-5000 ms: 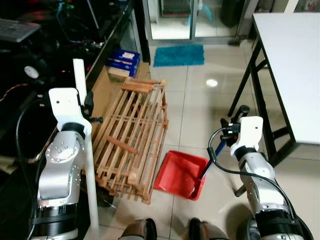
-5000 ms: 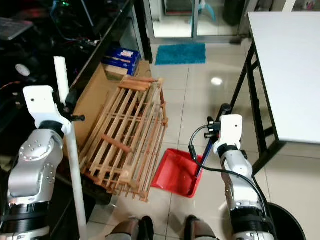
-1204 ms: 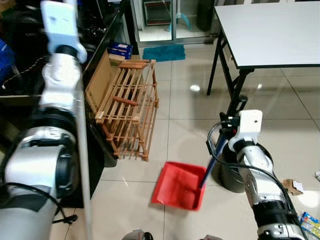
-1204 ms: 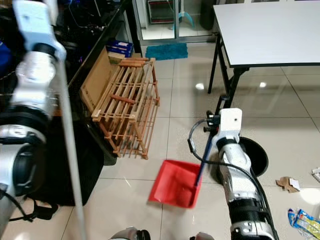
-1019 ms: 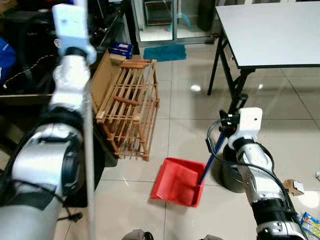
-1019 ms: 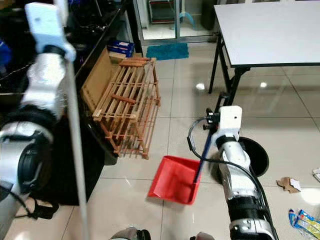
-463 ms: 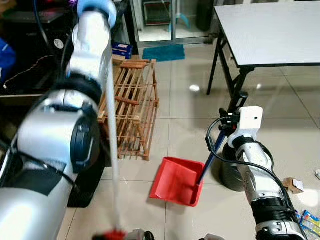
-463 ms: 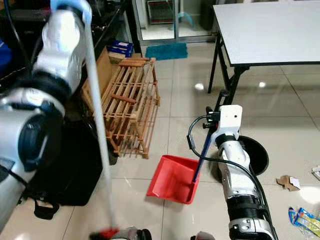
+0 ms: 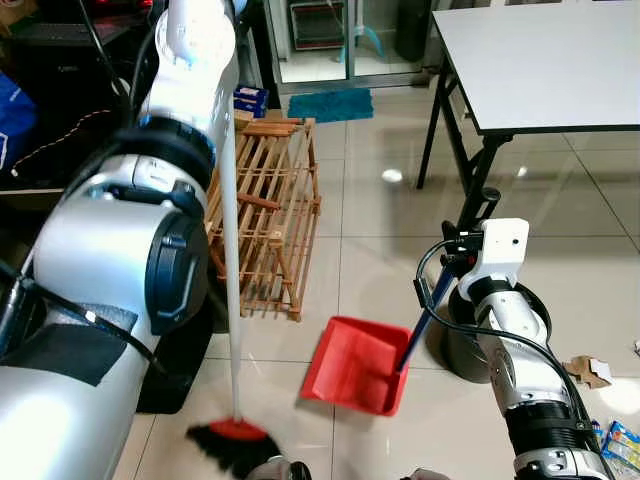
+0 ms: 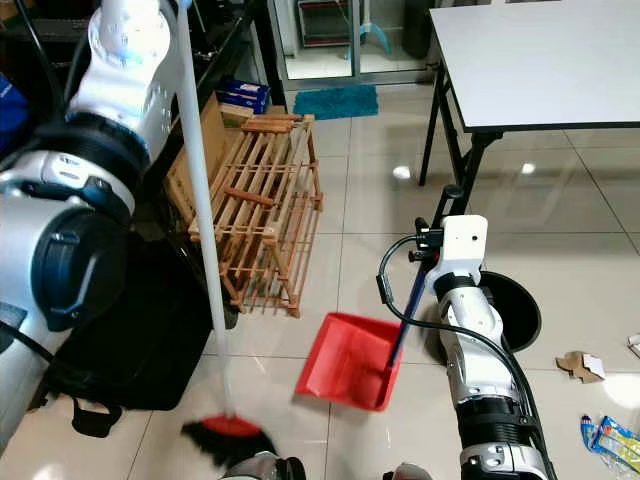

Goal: Sweep floor

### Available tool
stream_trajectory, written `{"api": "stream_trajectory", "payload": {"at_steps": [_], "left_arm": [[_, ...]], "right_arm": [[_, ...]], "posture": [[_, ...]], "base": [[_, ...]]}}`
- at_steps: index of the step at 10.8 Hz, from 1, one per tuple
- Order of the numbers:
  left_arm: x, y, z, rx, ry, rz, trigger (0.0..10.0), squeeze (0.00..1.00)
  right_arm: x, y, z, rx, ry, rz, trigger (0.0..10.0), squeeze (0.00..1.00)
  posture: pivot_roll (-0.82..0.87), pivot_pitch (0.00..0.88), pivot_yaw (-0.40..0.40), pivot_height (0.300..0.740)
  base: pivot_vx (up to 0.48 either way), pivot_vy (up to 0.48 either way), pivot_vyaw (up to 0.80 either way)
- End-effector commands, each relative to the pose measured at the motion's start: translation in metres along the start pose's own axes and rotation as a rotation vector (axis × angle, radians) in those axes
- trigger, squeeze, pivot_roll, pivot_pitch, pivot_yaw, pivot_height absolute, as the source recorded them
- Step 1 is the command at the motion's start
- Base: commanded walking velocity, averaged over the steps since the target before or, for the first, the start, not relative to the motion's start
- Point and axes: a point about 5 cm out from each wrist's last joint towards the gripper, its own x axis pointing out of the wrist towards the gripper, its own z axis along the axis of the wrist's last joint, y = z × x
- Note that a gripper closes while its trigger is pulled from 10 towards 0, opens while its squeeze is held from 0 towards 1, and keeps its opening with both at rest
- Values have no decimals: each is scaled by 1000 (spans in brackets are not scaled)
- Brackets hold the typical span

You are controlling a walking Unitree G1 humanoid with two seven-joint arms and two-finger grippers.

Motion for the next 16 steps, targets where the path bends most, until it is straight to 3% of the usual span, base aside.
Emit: {"api": "stream_trajectory", "payload": {"at_steps": [1, 3, 5, 8, 11, 14, 16], "left_arm": [[15, 0, 41, 6, -152, 28, 10000, 0], [23, -3, 62, -32, -203, 57, 10000, 0], [20, -8, 59, -81, -196, 62, 10000, 0], [4, 0, 11, -192, -31, 141, 10000, 0], [-16, 18, -27, -226, 82, 253, 10000, 0], [-39, 45, -57, -143, 130, 331, 10000, 0], [-47, 55, -66, -106, 153, 344, 10000, 0]], "right_arm": [[4, 5, 16, 6, -75, 16, 10000, 0], [4, 6, 18, 8, -83, 14, 10000, 0], [0, 5, 16, 12, -81, 6, 10000, 0], [1, 7, 16, 13, -73, 16, 10000, 0], [3, 10, 16, 13, -68, 37, 10000, 0], [4, 12, 15, 13, -61, 45, 10000, 0], [4, 11, 15, 12, -61, 46, 10000, 0]], "posture": [[-254, 71, 147, 740], [-268, 76, 153, 740], [-273, 82, 155, 740], [-266, 87, 139, 740], [-247, 91, 127, 740], [-235, 94, 121, 740], [-235, 93, 119, 740]], "base": [[0, 0, 0], [0, 0, 0], [0, 0, 0], [0, 0, 0], [0, 0, 0], [0, 0, 0], [0, 0, 0]]}}
